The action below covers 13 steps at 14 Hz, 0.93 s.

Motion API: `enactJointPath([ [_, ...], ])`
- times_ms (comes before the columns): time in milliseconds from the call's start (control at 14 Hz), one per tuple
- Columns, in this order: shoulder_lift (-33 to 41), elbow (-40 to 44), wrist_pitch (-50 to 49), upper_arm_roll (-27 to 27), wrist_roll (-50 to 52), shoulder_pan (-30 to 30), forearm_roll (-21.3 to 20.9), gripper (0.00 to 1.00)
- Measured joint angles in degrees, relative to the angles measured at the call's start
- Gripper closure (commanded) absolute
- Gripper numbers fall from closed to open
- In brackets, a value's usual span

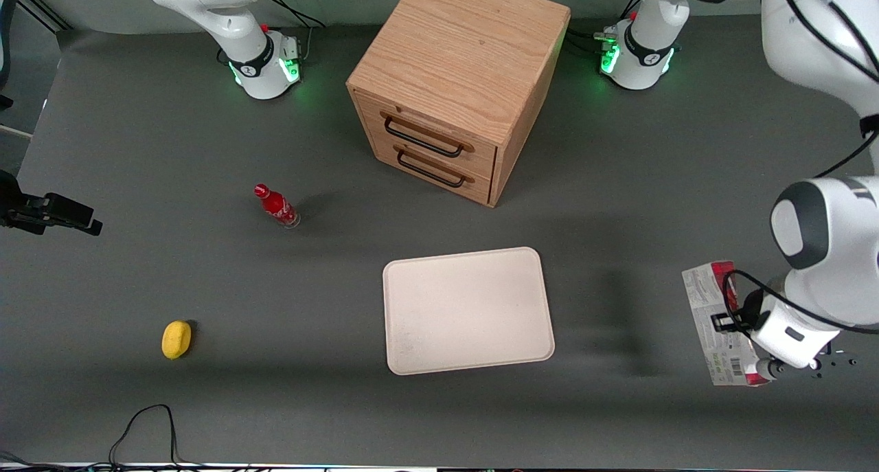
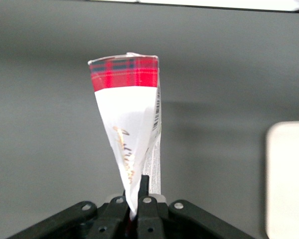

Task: Place red cookie box on tray
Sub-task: 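Carry the held cookie box over the white tray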

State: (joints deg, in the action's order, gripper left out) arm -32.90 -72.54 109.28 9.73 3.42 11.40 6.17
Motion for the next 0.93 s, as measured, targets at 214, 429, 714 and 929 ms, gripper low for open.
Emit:
enactJointPath([
  [214, 1.36, 1.49, -3.48, -4.34, -0.47, 2.77, -1.47, 1.00],
  [429, 1.32, 2.84, -6.33, -9.80, 3.49, 5.60, -3.78, 1.00],
  [714, -2.04, 2.57, -4.25, -16.13, 16.34, 9.14, -10.21, 1.00],
  [929, -7.83, 2.52, 2.00, -16.24, 20.67, 11.69, -11.02, 1.00],
])
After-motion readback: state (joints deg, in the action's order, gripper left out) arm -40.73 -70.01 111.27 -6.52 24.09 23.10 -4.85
